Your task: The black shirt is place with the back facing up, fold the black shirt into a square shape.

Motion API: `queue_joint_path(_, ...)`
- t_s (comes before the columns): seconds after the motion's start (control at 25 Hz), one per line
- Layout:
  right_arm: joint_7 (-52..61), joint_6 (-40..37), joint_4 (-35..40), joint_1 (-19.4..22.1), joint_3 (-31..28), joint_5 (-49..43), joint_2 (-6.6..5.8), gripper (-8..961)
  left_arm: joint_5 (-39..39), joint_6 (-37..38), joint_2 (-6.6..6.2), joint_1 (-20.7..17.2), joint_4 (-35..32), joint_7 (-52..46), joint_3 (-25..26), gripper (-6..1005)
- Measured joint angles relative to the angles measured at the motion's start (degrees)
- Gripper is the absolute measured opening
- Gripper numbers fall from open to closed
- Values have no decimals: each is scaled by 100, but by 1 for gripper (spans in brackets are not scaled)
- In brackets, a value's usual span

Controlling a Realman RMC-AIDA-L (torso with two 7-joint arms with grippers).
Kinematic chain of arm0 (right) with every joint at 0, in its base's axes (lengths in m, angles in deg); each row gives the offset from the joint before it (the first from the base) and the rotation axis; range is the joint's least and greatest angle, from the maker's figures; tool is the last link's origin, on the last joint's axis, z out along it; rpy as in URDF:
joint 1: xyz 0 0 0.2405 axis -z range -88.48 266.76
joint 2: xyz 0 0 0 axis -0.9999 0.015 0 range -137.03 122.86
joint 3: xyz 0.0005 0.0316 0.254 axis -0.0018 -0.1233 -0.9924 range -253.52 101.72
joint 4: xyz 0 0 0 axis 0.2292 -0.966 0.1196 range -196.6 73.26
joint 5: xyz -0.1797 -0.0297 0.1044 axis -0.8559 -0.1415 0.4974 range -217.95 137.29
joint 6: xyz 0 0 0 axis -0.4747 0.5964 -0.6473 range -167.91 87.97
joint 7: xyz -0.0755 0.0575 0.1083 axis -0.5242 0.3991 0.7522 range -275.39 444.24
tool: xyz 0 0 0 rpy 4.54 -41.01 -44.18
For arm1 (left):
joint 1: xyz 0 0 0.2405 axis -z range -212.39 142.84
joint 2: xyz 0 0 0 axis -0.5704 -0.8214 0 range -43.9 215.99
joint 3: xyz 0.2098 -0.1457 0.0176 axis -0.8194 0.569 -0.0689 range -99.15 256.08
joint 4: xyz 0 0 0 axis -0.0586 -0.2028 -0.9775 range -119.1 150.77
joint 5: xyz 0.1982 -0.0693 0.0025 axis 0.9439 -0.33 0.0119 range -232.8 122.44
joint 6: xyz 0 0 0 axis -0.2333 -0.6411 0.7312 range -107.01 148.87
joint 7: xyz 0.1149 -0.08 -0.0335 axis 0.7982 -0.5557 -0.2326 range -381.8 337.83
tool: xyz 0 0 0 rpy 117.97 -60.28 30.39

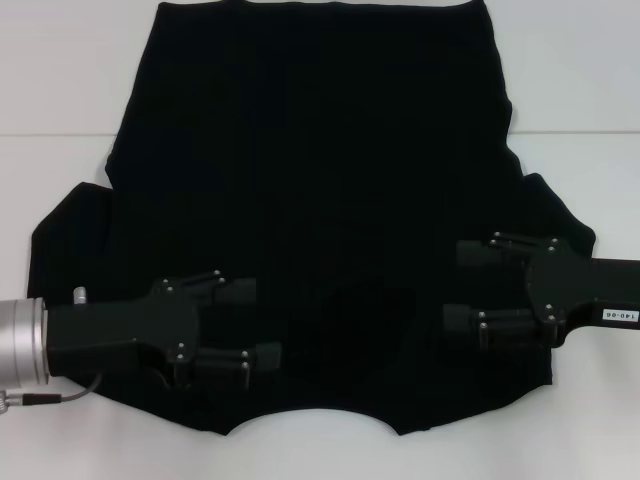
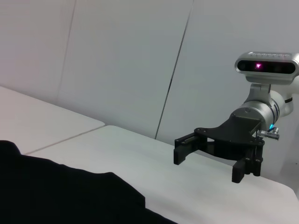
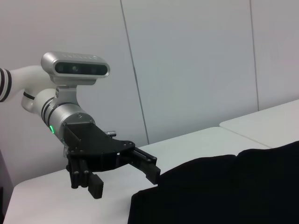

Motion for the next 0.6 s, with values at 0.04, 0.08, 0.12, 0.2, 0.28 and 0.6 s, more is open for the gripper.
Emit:
queue_joint_path(0.04, 0, 0, 0, 0, 0, 0, 0, 924, 2, -10, 0, -6, -2, 0, 0, 947)
queue_joint_path(0.08, 0, 0, 0, 0, 0, 0, 0, 924, 3, -18, -1, -10, -4, 0, 0, 946)
queue_joint_path(0.12, 0, 0, 0, 0, 0, 0, 0, 924, 4, -27, -1, -16, -6, -1, 0, 946)
queue_joint_path(0.2, 0, 0, 0, 0, 0, -4, 0, 924, 5, -48, 0, -25, -7, -1, 0, 946)
queue_joint_path(0.28, 0, 1, 0, 0, 1, -6, 0, 923, 15, -78, 3, -34, -7, 1, 1, 946)
queue_joint_path(0.6, 0, 43, -22, 0, 65, -9, 0, 923, 155, -176, 14, -42, 18, -1, 16, 947)
